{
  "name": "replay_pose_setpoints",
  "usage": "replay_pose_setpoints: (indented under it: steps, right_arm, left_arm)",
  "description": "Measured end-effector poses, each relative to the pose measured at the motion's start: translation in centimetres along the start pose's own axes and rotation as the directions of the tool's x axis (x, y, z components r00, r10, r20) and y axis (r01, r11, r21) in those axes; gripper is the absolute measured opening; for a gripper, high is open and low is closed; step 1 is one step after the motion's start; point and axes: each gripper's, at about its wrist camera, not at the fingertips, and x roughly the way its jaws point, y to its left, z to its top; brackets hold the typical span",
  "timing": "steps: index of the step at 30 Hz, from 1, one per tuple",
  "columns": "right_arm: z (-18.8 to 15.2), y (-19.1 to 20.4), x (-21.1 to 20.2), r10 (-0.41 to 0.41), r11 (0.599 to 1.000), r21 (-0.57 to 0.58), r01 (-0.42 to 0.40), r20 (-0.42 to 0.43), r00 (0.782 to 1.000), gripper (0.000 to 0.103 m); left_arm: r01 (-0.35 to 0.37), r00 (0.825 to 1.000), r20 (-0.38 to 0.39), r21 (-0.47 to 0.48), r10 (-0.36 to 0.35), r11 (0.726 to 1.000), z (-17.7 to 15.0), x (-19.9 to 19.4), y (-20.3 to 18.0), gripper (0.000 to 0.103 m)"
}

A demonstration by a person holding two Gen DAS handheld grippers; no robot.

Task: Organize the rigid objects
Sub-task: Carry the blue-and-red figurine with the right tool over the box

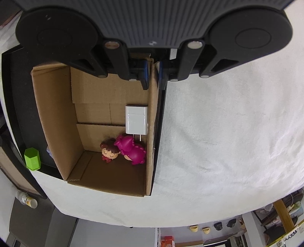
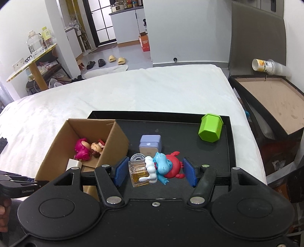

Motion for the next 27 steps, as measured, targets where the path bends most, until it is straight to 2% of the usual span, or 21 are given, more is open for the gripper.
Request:
replay_pose_setpoints:
  steps: [10,21,27]
  right_arm:
    - [0.8,2.5,0.2,0.014,0.999,0.038,-0.013,-0.026,1.000,0.060]
    - [2.3,6.9,0.2,0.081,0.996,-0.027,-0.081,-0.010,0.997,0.060]
    - [2.9,9.4,1.1,0.123,0.990,-0.071,-0.125,-0.028,0.992,0.060]
  left_arm:
    - [0.040,0.999,0.011,0.005,-0.040,0.999,-0.2,-0.6,0.5,0.010]
    - [0.073,0.997,0.014,-0.016,-0.073,0.997,-0.4,-0.6,0.9,0.010]
    - [0.092,0.996,0.017,-0.037,-0.091,0.995,-0.5,-0.6,1.3,0.010]
